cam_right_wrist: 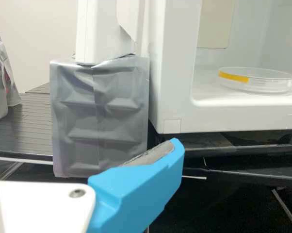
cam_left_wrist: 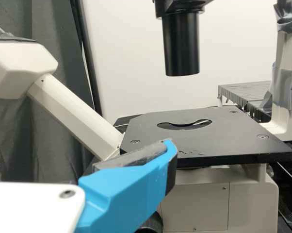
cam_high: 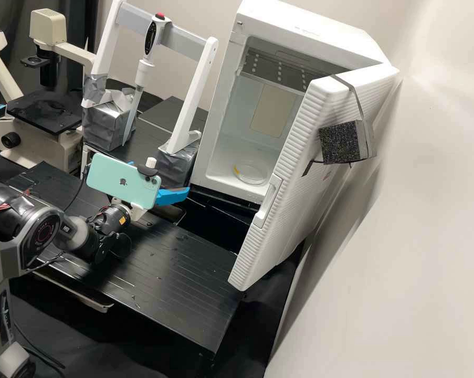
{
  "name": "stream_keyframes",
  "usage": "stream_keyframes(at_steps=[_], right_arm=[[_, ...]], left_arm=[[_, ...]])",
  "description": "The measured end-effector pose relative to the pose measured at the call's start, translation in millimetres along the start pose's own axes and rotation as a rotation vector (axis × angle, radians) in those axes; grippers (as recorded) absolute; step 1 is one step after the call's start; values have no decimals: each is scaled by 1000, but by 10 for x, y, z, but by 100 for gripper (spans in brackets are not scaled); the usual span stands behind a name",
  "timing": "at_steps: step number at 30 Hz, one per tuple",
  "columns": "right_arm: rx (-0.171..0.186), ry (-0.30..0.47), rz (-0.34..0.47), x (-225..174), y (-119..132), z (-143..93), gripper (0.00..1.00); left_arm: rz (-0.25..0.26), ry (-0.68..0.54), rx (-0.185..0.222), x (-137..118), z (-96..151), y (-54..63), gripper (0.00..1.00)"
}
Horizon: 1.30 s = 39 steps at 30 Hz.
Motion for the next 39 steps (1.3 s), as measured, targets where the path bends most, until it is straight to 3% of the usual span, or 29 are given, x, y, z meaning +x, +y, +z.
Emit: stream_keyframes(at_steps=[9, 14, 19, 24, 29, 35, 39], right_arm=[[0, 1, 4, -13, 4, 5, 100], [-1, -21, 16, -225, 123, 132, 100], [55, -8, 123, -517, 437, 301, 100], [82, -32, 252, -699, 760, 530, 100], [83, -90, 329, -741, 965, 724, 100], [59, -77, 368, -526, 1165, 787, 100], [71, -90, 389, -319, 1286, 822, 100]], left_arm=[[0, 0, 0, 0, 0, 0, 100], [0, 0, 0, 0, 0, 0, 100], [0, 0, 0, 0, 0, 0, 100], [0, 0, 0, 0, 0, 0, 100], [0, 0, 0, 0, 0, 0, 100], [0, 0, 0, 0, 0, 0, 100], [0, 0, 0, 0, 0, 0, 100]])
